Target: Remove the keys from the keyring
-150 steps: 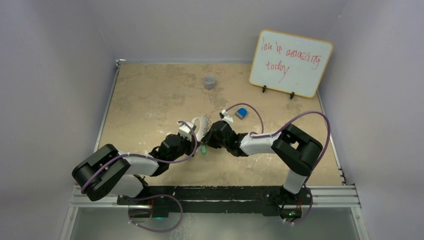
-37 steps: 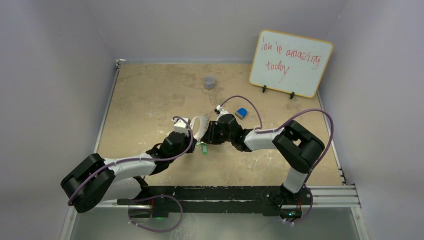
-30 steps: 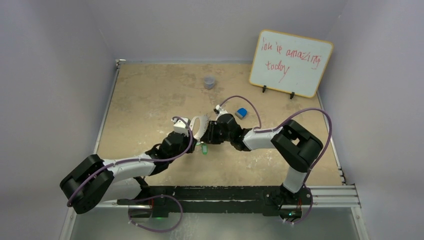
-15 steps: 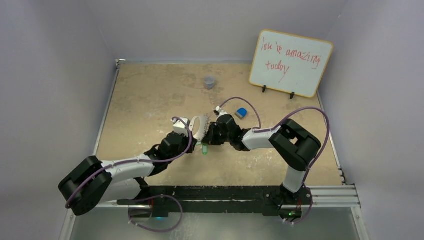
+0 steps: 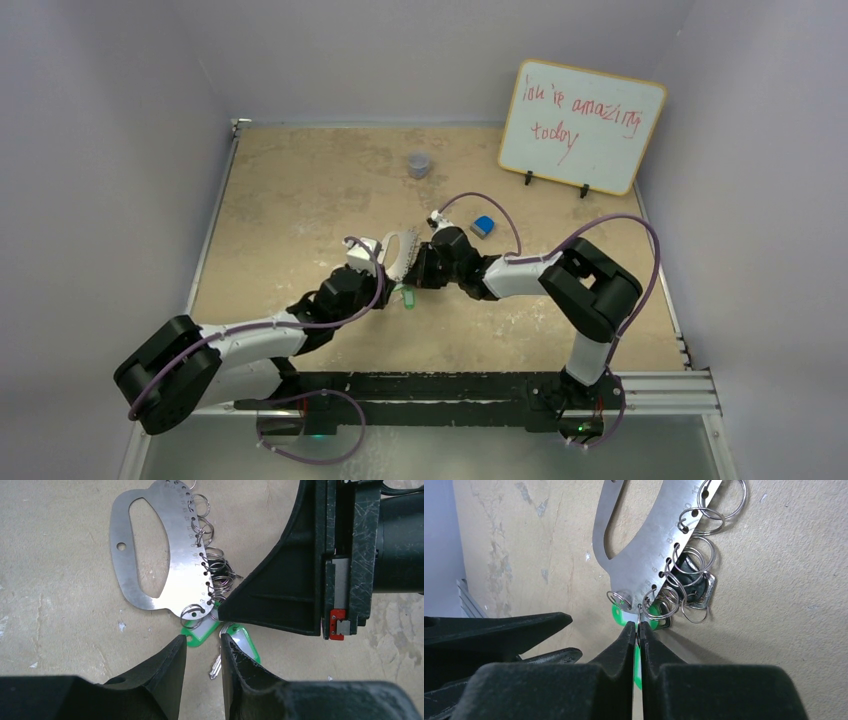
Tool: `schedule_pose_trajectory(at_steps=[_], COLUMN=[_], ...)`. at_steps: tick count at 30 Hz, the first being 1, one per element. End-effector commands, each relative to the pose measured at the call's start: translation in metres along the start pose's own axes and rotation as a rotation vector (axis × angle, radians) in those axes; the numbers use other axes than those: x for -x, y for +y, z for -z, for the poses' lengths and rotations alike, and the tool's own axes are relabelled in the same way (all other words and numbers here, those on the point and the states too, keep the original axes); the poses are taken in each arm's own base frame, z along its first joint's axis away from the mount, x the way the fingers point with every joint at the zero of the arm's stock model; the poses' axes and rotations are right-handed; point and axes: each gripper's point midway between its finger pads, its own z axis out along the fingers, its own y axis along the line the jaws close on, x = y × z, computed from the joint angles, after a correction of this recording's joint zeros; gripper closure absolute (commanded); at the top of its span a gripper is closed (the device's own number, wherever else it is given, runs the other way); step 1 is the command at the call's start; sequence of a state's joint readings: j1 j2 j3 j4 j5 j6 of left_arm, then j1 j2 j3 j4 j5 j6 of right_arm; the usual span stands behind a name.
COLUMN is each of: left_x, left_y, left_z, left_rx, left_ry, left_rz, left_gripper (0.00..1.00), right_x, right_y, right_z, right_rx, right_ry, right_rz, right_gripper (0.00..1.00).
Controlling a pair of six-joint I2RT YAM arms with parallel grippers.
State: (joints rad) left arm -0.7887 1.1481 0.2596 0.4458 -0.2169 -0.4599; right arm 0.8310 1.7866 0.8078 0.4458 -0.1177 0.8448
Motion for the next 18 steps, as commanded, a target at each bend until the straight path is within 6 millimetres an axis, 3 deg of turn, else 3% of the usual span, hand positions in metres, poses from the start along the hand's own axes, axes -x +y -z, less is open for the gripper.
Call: schedule_pose_trajectory(at_steps=[1, 18], left_x=[0.006, 0.002], left_y=[-0.01, -0.021], left_z=[0.004, 0.001], left_rx=[-0.058, -0.088], left_ry=[-0.043, -0.121], left_rz=[-0.026, -0.1], left_gripper=[0.7, 0.69], right_x=[0.022, 0.04], right_y=[0.025, 0.041], right_z=[0.008, 0.018], right_rx=[0.034, 0.016], right_ry=[-0.059, -0.093], right_rz=[-0.012, -0.142], right_gripper=[0.95, 0.96])
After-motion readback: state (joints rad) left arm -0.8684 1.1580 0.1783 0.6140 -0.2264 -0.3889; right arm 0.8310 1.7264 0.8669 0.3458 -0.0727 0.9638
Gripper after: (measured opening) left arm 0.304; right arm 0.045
